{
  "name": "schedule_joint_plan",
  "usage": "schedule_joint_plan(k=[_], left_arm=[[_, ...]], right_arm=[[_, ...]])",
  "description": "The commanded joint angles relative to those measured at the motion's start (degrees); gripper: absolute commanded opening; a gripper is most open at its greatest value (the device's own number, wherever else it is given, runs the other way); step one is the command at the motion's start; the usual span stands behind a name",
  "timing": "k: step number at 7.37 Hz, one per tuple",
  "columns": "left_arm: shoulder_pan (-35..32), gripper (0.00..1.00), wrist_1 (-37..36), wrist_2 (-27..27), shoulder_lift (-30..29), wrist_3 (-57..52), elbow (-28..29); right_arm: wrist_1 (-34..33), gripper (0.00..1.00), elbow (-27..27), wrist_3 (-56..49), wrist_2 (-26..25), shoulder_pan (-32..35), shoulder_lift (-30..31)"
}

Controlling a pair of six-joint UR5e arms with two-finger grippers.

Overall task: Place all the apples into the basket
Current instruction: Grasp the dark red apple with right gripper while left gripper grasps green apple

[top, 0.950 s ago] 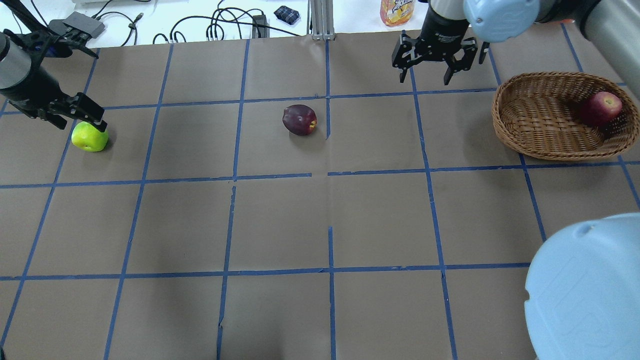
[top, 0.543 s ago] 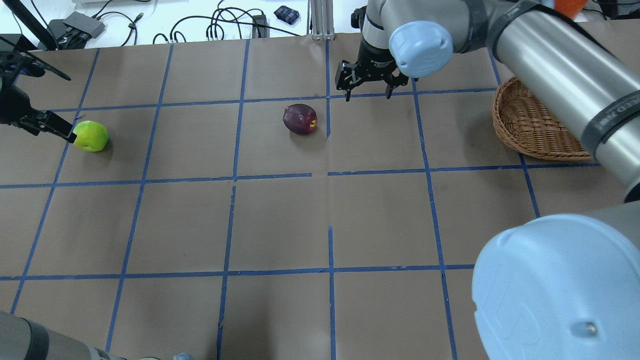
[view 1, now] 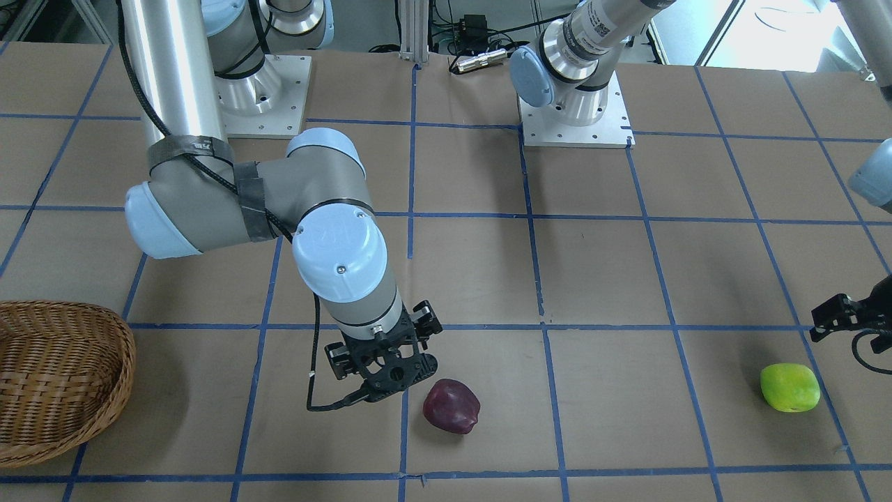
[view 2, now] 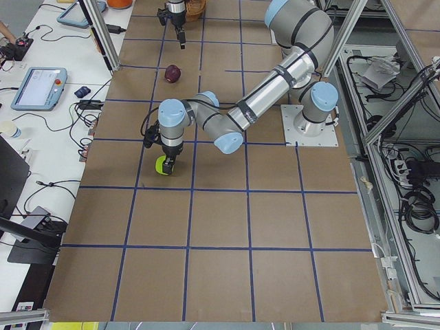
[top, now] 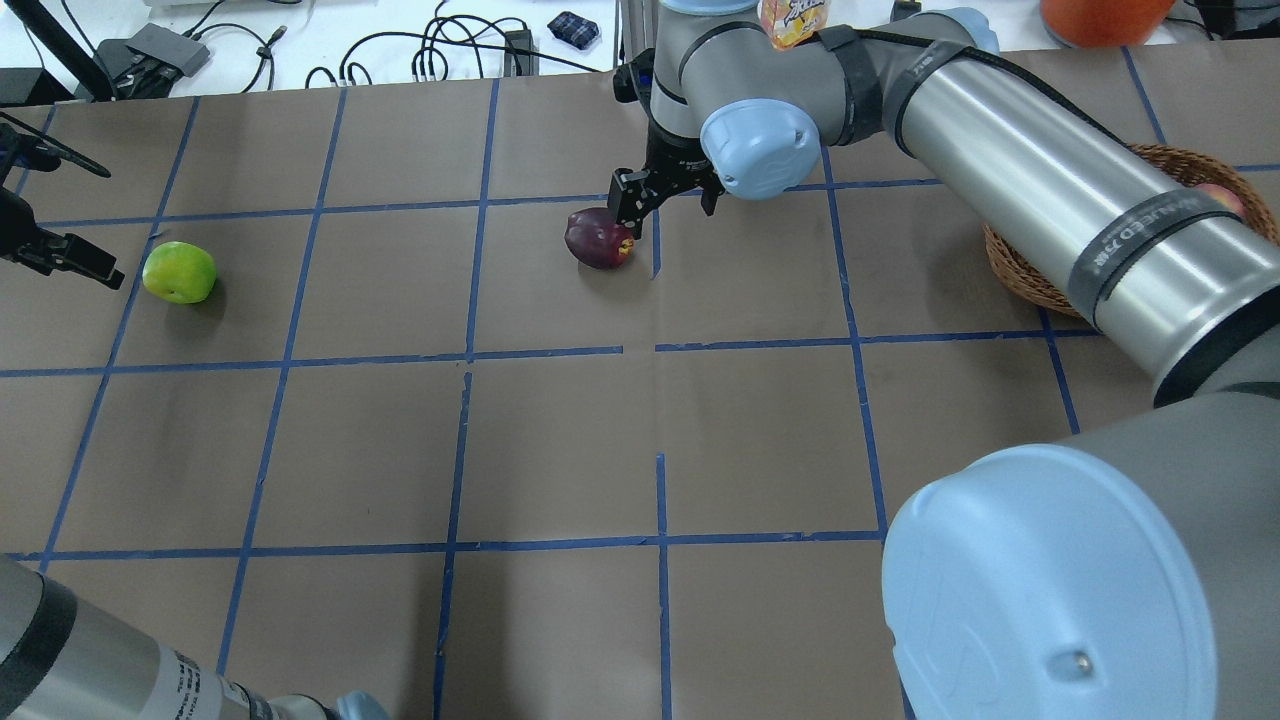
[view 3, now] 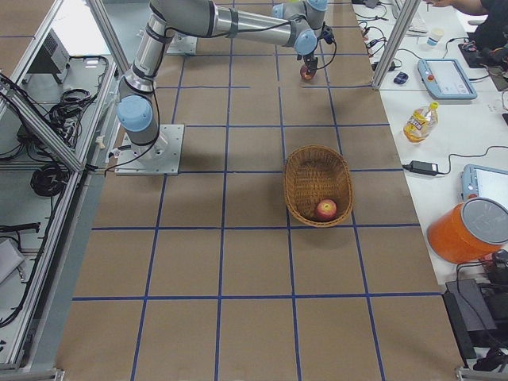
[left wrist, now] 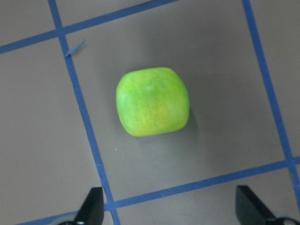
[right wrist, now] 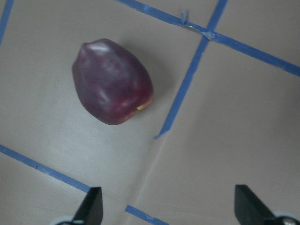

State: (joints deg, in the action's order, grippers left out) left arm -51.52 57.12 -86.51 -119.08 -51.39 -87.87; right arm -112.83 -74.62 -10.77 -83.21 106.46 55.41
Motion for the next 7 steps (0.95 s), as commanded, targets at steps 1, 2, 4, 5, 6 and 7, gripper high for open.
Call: schedule_joint_plan(k=[1, 2, 4, 5, 6, 7], left_arm=[[0.5, 1.00, -0.3, 6.2, -3.4, -0.5, 0.6], [0.1, 1.00, 0.4, 7.7, -3.5, 0.1, 0.6], [-0.9, 1.00, 2.2, 7.9, -2.9, 0.9, 0.6], [-1.0, 1.00, 2.5, 10.0, -3.4, 1.8, 0.7], [-1.0, 1.00, 1.8, 9.8, -4.2, 2.3, 0.8], [-1.1, 1.00, 1.7, 10.0, -4.5, 6.7, 1.2]], right_arm=[[-4.1, 1.00, 0.1, -8.2, 0.7, 3.0, -3.2], [-6.2, 1.00, 0.2, -8.6, 0.9, 4.0, -4.4], [-8.2, 1.00, 0.3, -8.9, 5.3, 4.1, -5.1], [-9.9, 1.00, 0.3, -12.3, 5.3, 4.1, -5.6], [-10.2, 1.00, 0.7, -15.1, 4.6, 4.1, -5.9], [-10.3, 1.00, 1.6, -15.2, 4.5, 4.1, -6.5]])
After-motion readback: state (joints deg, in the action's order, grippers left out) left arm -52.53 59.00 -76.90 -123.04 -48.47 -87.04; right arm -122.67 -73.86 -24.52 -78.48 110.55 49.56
